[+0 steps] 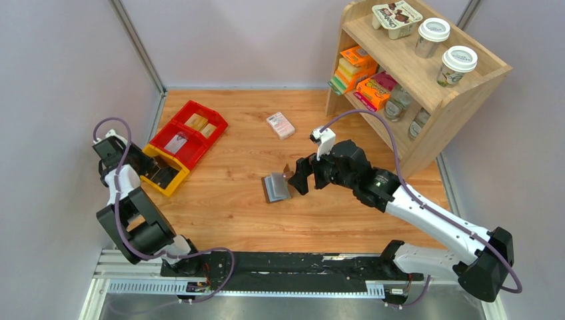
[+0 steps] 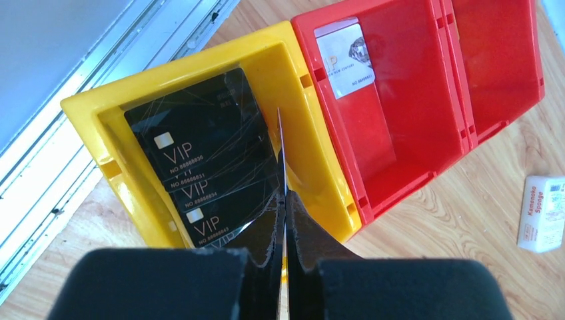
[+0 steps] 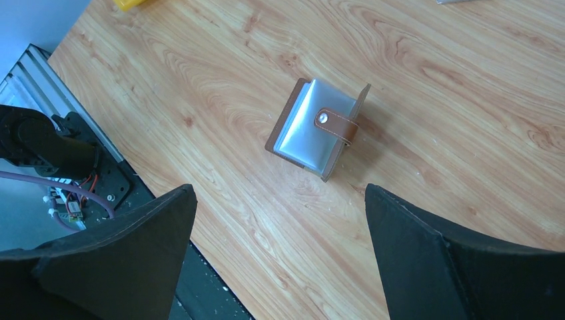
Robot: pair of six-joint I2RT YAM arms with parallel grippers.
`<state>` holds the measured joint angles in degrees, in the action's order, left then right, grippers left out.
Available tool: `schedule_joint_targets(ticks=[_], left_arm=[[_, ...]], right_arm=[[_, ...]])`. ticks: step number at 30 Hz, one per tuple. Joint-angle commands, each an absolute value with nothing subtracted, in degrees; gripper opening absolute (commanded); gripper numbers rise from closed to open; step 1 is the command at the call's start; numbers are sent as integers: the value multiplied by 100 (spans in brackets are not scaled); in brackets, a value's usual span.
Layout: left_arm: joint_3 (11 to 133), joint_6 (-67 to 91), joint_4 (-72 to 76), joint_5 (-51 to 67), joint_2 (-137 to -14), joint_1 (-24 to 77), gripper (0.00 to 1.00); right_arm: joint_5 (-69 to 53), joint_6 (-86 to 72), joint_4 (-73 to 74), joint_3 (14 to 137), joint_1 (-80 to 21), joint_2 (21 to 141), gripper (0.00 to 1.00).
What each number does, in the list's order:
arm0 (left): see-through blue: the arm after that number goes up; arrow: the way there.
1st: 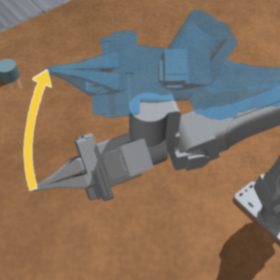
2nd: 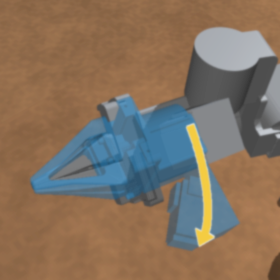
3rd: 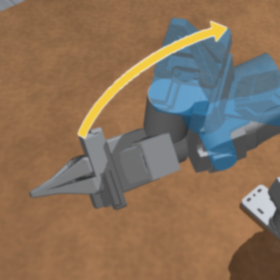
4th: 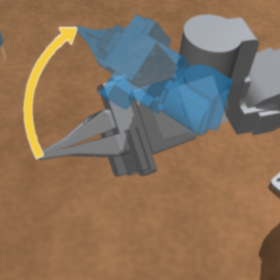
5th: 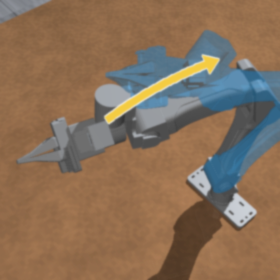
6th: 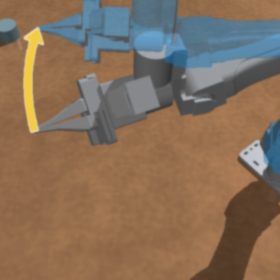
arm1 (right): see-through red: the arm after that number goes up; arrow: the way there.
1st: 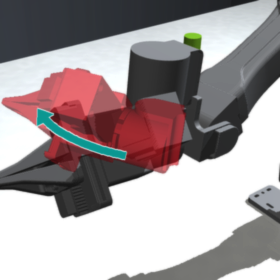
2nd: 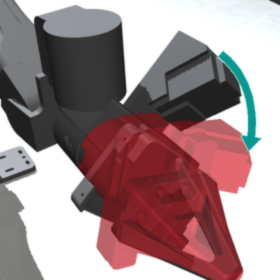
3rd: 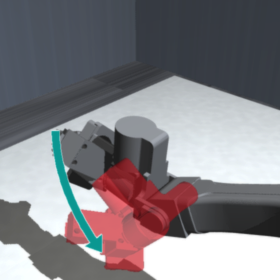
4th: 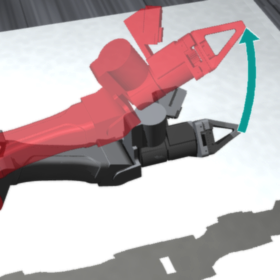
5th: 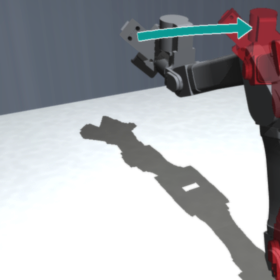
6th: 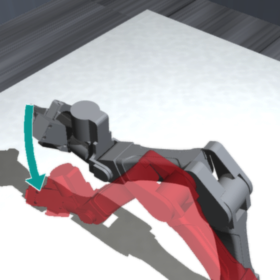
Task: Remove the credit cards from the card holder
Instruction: Place the credit card in the storage box.
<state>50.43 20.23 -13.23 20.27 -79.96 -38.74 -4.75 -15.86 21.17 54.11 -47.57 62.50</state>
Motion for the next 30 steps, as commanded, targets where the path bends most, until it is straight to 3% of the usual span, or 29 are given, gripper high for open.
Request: schedule_joint_targets(ticks=[1,4,10,23,30], left_arm=[[5194,1952,-949,2039,-8103,-3938,7],[5256,1846,-1090,1864,-8077,-3929,18],[5405,1582,-1528,1451,-7875,-3938,30],[5607,1564,-2320,1396,-7173,-3885,37],[5336,1801,-2698,1512,-5795,-2421,45]], right_arm=[[-369,-1468,2074,5572,-4790,6302,100],[-378,-1468,2066,5581,-4781,6337,100],[-439,-1503,2083,5616,-4790,6425,100],[-404,-1512,2109,5660,-4790,6477,100],[-378,-1556,2294,5958,-4790,6881,100]])
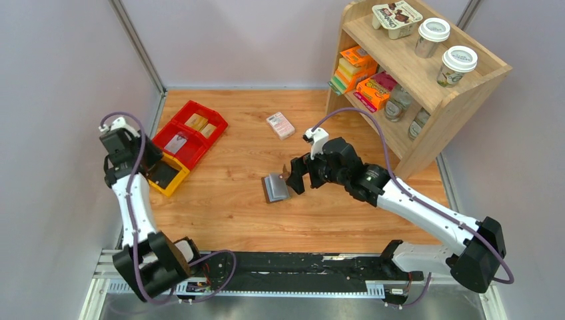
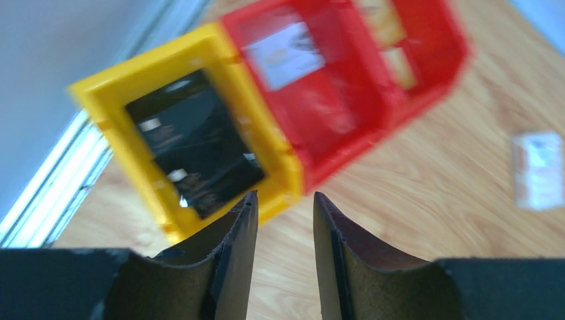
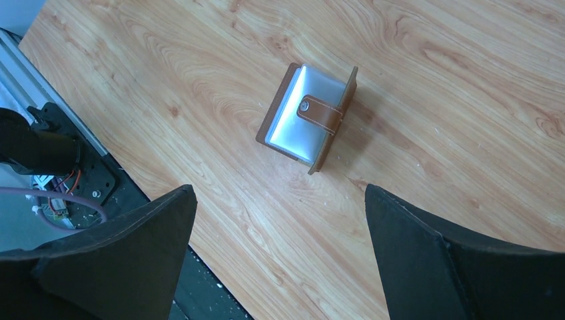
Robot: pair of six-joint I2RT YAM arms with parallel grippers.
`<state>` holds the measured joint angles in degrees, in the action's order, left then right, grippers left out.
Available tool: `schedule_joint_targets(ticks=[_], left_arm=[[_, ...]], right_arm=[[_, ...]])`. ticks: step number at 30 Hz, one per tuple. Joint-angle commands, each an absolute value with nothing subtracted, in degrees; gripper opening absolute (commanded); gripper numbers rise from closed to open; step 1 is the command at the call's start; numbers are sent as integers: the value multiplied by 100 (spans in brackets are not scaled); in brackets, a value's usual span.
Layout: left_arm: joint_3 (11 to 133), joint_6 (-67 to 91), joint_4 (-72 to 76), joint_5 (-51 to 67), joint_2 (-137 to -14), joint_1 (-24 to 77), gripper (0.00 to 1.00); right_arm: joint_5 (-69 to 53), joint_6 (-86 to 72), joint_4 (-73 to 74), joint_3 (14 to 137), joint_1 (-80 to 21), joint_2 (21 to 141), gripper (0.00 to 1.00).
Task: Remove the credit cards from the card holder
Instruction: Place the credit card in the storage box, then remove the credit card from the card holder.
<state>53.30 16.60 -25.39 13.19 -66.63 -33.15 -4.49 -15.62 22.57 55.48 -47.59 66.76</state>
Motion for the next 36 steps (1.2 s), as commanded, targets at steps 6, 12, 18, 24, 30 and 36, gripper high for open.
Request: schedule_joint_targets(ticks=[6,12,18,24,30,36], left_arm=[[4713,2302,-2760,1503,-4950,-1110,51],[4044,2593,-2786,1582,-4369,-405,57],[3850,2137,-3487,1407,-3903,-378,77],[4131,1933,-3946,1099,-3770,-238,78],[4043,2171,-3867,1177,-3841,139,78],[4008,2364,-3736,1380,-3981,457,79]], right_arm=[[-449,-1573,2504,6424,-4851,7513,100],[885,-1476,3145,7372,-5360,8787,100],[2126,-1643,4094,8576,-5792,10368,100],[2644,-2065,4394,9245,-5924,11293,100],[2883,-2258,4325,9290,-5906,11751,100],[2621,-2496,4114,8896,-5705,11743,99]])
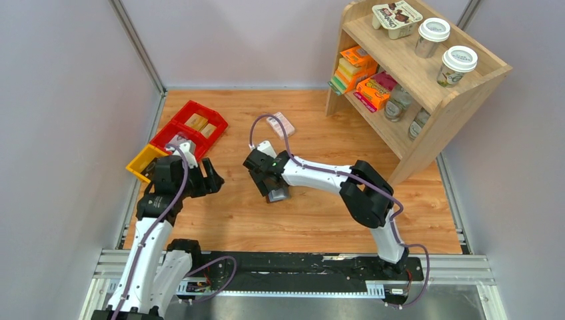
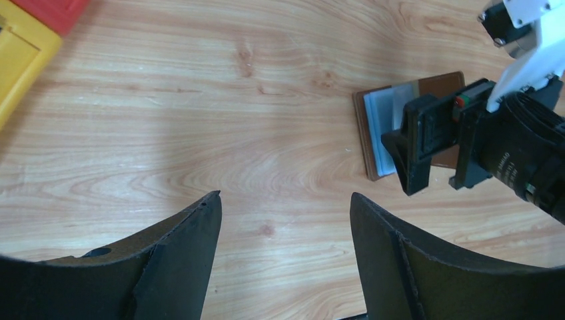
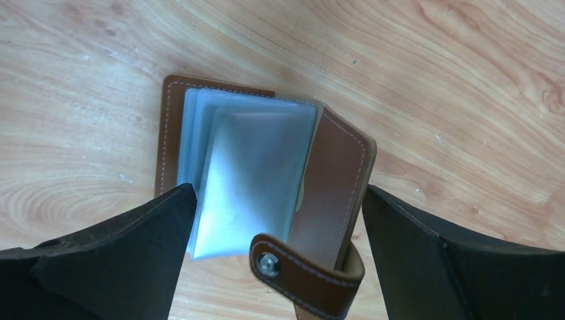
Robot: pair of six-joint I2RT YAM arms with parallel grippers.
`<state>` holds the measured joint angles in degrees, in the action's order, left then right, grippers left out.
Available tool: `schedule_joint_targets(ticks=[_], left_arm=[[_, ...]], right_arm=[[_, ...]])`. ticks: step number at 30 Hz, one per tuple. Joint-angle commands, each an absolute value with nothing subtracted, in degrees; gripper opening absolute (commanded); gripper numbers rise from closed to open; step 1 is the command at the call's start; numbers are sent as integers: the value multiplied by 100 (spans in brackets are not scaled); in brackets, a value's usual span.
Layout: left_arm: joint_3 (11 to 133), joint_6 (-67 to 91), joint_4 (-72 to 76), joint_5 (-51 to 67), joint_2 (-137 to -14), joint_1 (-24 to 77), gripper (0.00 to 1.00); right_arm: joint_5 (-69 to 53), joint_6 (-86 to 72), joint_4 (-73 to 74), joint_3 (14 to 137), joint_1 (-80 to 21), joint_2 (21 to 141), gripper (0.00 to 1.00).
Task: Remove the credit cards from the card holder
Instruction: Remove the credit card from the card holder.
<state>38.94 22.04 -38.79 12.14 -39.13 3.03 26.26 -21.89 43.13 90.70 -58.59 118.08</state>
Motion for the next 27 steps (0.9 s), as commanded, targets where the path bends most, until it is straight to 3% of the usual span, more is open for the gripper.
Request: schedule_joint_targets(ticks=[1,7,16,27], left_arm=[[4008,2416,-3674,1397,-3990,483,79],[4008,2698,-3323,1582,-4297,782,79],[4025,3120,-2445,1617,-5167,1669,79],[4008,3647,-1065,1811,-6528,2399,78]], right_arm=[[2480,-2531,4009,8747,-5608,11673,98],[1101,-2733,2893,7551,-5081,10996,86],[-1352,-3067,1214,6347,-4333,10451,58],[-2153,-3585,247,5485,-3964,10327,65]])
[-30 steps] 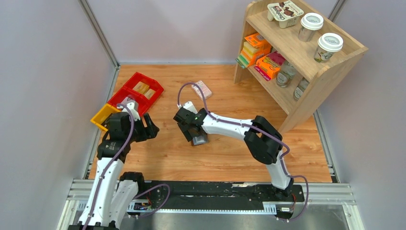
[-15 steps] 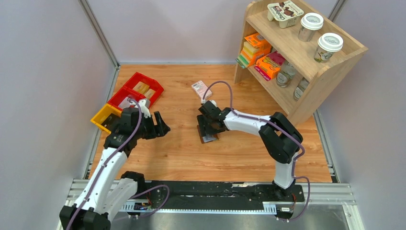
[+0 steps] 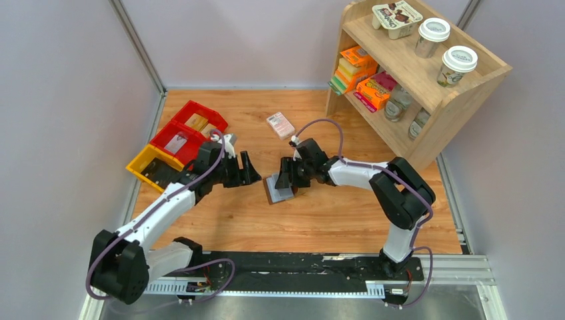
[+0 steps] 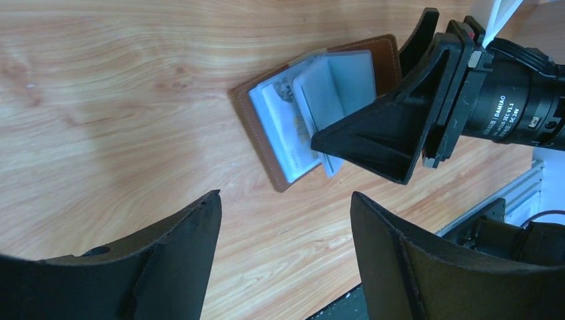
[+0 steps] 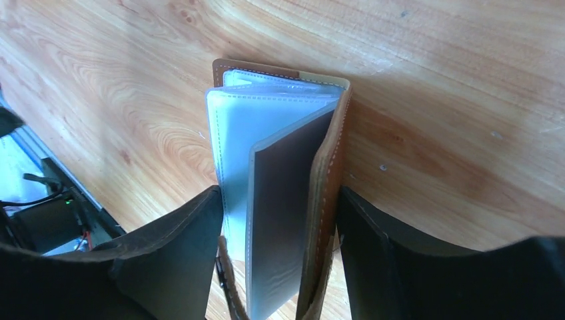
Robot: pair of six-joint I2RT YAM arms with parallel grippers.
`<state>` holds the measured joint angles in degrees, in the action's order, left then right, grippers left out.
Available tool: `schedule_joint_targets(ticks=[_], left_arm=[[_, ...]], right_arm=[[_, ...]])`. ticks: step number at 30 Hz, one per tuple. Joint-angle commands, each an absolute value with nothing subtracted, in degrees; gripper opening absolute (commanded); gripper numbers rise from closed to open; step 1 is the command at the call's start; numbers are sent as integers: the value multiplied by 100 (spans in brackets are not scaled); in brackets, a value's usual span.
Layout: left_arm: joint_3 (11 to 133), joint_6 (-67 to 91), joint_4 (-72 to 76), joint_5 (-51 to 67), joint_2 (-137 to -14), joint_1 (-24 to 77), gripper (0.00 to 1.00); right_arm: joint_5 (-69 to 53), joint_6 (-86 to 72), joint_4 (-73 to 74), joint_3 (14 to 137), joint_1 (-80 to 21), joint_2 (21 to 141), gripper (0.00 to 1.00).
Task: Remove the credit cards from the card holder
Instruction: Remove the credit card from the card holder.
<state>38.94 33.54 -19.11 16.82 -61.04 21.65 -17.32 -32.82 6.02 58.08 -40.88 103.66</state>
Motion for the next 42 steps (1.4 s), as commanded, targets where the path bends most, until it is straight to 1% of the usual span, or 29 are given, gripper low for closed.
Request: schedule_joint_targets(ticks=[1,4,7,12,16,18,22,26,28,32,38,40,42], left_arm=[[4051,3665,-1020,1837,-6704,2469,78],[4140,3718,-818,1828,-7047,2540,75],[4166,3814,-616,1916,-7329,2558,73],[4289,3850,-510,1951,-7567,2584,71],[4333,3841,-510,1960,-7690,2584,70],[4359,3850,-510,1986,-7752,2584,69],[4412,3858,-484,2012,-7875,2584,69],[4482,3911,-440,2092,-8068,2601,69],[4500,3920,-422,2083,-8138,2610,69],[4509,3981,-369,2127,-8218,2645,68],[4605,4104,-194,2250,-8533,2733,68],[4693,4113,-185,2267,-8709,2795,67],[4763,4131,-150,2267,-8867,2839,67]], right_arm=[[-2179,-3638,150,5423,-3929,10327,65],[-2259,-3744,53,5291,-3832,10345,69],[-2311,-3788,-175,5177,-3779,10345,74],[-2417,-3911,-334,5001,-3657,10345,75],[-2496,-3981,-404,4878,-3498,10362,73],[-2610,-4060,-544,4799,-3428,10362,73],[-2742,-4113,-633,4755,-3375,10371,80],[-2865,-4157,-729,4729,-3322,10388,84],[-2874,-4175,-730,4711,-3287,10415,84],[-2698,-4157,-414,4781,-3234,10520,79],[-2839,-4297,-536,4755,-3226,10591,78],[-2900,-4359,-606,4755,-3226,10626,75],[-2909,-4421,-633,4755,-3217,10661,69]])
